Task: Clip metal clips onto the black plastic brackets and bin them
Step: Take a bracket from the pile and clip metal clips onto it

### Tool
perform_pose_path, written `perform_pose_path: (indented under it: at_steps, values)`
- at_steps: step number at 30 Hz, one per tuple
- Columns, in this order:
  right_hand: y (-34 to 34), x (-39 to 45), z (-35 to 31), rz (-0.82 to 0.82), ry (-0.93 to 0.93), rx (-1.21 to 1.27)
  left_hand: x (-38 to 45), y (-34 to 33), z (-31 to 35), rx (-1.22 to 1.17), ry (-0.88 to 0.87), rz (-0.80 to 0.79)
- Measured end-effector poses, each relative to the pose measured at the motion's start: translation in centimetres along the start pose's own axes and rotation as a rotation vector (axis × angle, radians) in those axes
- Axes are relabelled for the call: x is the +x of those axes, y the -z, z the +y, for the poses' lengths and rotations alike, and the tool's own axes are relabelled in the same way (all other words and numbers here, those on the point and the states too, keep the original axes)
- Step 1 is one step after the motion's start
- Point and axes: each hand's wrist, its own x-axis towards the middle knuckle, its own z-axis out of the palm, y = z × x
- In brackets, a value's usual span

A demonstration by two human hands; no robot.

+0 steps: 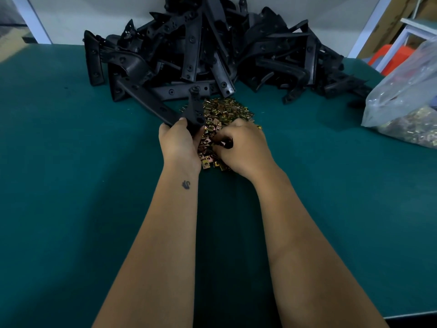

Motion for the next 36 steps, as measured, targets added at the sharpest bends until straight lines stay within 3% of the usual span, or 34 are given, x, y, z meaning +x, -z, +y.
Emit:
perform_pose_path:
  at_steps: [3, 10, 14, 26, 36]
  values:
    - [0.0, -0.1, -0.1, 0.028, -0.007, 0.074, 0.0, 0.0, -0.1, 0.004, -0.007, -0.007]
    - [1.0, -0.1, -0.7, 0.28, -0.222, 0.885, 0.0, 0.1, 0.2, -0.051, -0.07, -0.134]
    - [1.1, 0.1, -0.6, 0.251, -0.273, 1.192, -0.2, 0.0, -0.1, -0.037, -0.023, -0.244]
    - [1.4, 0.0, -0.7, 0.273, -0.32, 1.41, -0.8, -0.1, -0.3, -0.015, 0.14, -0.42]
    - [1.5, 0.1, -0.9, 0.349, -0.283, 1.512, -0.8, -0.3, -0.4, 0.071, 0.142, -0.403]
